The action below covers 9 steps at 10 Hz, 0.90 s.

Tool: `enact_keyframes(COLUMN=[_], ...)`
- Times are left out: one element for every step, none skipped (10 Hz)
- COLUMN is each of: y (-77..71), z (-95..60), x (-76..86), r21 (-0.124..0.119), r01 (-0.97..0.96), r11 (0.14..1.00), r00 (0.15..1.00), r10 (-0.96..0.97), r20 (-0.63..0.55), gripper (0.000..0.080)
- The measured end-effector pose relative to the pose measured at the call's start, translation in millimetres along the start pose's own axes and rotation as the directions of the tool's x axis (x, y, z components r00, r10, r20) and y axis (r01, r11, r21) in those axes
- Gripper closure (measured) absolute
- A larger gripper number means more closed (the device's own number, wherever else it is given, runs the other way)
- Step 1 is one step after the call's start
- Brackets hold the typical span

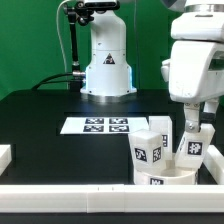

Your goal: Assemble stool

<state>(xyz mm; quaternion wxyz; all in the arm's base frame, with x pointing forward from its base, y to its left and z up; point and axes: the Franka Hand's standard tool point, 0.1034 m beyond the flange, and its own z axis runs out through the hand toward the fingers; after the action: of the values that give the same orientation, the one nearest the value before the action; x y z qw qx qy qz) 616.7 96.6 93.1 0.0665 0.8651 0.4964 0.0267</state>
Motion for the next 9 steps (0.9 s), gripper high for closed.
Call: enact_keyframes(y=[2.9,5.0,6.7,7.7,8.1,7.8,7.3,7.3,7.5], z=[1.4,2.2,3.3,5.2,7.8,10.2,11.3,11.7,11.7], x=[-4.3,-7.3,-10.1,-12.7,-15.1,-16.7,-16.9,-17.3,-17.6], r21=[-0.004,-0.007,-0.008,-0.007,-0.004,-0.001,0.000,0.000,0.000], r01=[0.063,0.087,0.098,0.092,0.088,0.084,0.078,0.075,0.074], r11=[0.998,0.996,0.995,0.996,0.996,0.996,0.997,0.997,0.997], r00=[0.998,0.996,0.995,0.995,0.996,0.996,0.996,0.997,0.997], r10=[-0.063,-0.087,-0.098,-0.092,-0.088,-0.084,-0.078,-0.075,-0.074], r20=[0.009,0.016,0.021,0.024,0.027,0.030,0.032,0.032,0.033], gripper=[0.0150,0.0150,0.0150,0.0150,0.0150,0.0276,0.0423,0.0423,0.0465])
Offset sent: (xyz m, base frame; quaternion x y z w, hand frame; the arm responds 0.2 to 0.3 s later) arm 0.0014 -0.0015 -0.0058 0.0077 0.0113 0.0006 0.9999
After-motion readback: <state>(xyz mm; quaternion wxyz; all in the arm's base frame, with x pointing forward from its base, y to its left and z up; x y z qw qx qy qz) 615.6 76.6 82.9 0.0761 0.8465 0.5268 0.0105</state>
